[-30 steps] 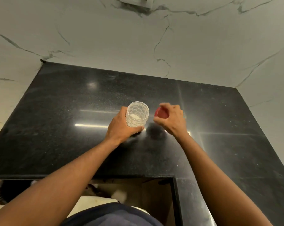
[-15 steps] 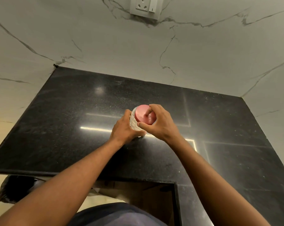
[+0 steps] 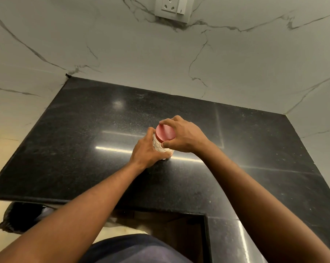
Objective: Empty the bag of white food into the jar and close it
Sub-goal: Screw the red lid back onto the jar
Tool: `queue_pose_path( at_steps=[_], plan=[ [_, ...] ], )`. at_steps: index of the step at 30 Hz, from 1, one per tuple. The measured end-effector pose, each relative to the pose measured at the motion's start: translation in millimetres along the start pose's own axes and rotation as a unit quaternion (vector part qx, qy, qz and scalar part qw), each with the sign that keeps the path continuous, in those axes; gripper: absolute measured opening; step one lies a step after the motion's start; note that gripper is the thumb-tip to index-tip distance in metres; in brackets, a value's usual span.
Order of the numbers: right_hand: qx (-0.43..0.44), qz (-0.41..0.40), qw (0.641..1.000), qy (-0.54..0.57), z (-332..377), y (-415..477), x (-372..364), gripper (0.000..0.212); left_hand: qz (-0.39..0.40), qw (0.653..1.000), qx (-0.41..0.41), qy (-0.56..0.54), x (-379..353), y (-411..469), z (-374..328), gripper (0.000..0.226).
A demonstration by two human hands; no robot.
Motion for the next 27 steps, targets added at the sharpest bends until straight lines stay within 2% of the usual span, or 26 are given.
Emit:
queue_pose_path(
  at_steps=[5, 9, 12, 13, 15, 16, 18, 20, 23, 25, 26, 27],
  plan=[
    [-0.047, -0.008, 0.99, -0.136, -3.3, 8.5, 10.2, 0.088, -0.006, 1.0, -0.003, 0.013, -2.3, 1.5, 0.9, 0.081],
    [-0.083, -0.007, 0.974, -0.211, -1.1, 20.1, 20.1, 0.081, -0.007, 1.0, -0.003, 0.002, -1.3, 2.2, 1.6, 0.093],
    [-0.104, -0.003, 0.976, -0.193, -11.0, 21.0, 26.3, 0.065, -0.004, 1.0, -0.006, 0.008, -2.1, 3.7, 3.3, 0.087],
    [-0.096, -0.004, 0.979, -0.182, -13.5, 20.4, 27.2, 0.058, -0.004, 1.0, -0.008, 0.008, -2.3, 4.3, 3.4, 0.086],
    [-0.038, 0.012, 0.994, -0.1, -12.0, 18.4, 24.4, 0.03, -0.006, 1.0, -0.011, 0.008, -2.3, 5.5, 3.5, 0.086],
    [0.004, 0.043, 0.999, -0.03, -6.2, 17.1, 20.6, 0.03, -0.009, 1.0, -0.012, 0.008, -2.5, 5.9, 4.0, 0.087],
    [0.058, 0.129, 0.987, 0.08, 7.1, 10.8, 10.7, 0.061, -0.013, 1.0, -0.017, 0.009, -3.3, 6.5, 4.0, 0.092],
    [0.08, 0.163, 0.982, 0.042, 14.5, 7.9, 5.8, 0.071, -0.013, 1.0, -0.015, 0.008, -4.0, 7.7, 4.5, 0.092],
    [0.096, 0.148, 0.984, -0.032, 18.2, 16.1, 7.2, 0.064, -0.017, 1.0, -0.01, 0.006, -3.5, 8.4, 5.7, 0.092],
    [0.066, 0.119, 0.987, -0.086, 15.5, 25.6, 11.7, 0.052, -0.024, 1.0, -0.008, 0.015, -3.5, 8.5, 6.5, 0.095],
    [0.029, 0.099, 0.986, -0.129, 12.5, 29.3, 14.6, 0.052, -0.027, 0.999, -0.005, 0.019, -3.6, 8.7, 6.6, 0.094],
    [-0.011, 0.077, 0.982, -0.173, 10.0, 31.9, 16.6, 0.06, -0.028, 0.999, -0.001, 0.021, -3.6, 9.1, 6.9, 0.092]
  ],
)
Point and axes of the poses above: each hand's wrist, its own y-axis towards the middle knuckle, its own x-axis out of the back of the hand, z = x × y, the point moved 7 cm from there along y, towards the middle knuckle, and after that the axes turned 15 degrees about x, right-handed, at the moved point
